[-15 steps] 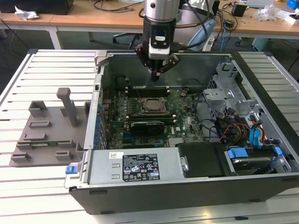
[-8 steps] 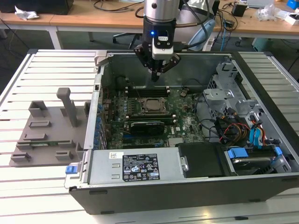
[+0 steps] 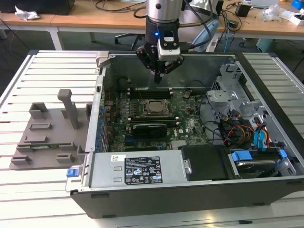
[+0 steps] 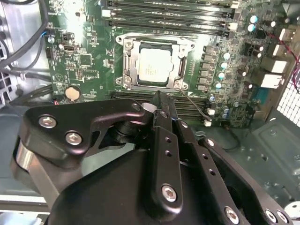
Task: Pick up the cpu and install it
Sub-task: 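Install the first cpu locking lever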
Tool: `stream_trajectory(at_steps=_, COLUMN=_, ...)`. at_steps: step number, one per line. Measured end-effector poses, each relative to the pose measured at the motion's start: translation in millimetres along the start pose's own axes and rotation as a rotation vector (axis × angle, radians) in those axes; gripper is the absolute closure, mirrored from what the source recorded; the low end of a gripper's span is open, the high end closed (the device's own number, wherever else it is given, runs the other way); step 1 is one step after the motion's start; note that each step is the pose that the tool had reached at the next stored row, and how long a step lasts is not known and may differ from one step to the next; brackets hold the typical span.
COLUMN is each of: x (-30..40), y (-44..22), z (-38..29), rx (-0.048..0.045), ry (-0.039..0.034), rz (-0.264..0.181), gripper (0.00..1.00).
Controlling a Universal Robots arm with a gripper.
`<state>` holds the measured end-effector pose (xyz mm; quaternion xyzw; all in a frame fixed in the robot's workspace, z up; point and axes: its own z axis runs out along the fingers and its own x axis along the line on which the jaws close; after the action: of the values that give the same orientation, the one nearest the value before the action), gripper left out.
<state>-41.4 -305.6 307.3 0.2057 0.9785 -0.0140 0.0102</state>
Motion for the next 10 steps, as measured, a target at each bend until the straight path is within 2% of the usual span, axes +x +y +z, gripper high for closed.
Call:
stream_trajectory(at_steps=5, x=0.0, y=0.0, z=0.0, rx=-0.0014, ry=-0.0012, rz=-0.055, gripper=0.89)
stream_trajectory(at_steps=10, x=0.0, y=0.0, z=0.0, rx=-0.0036, ry=-0.0033, rz=-0.140, gripper=0.89)
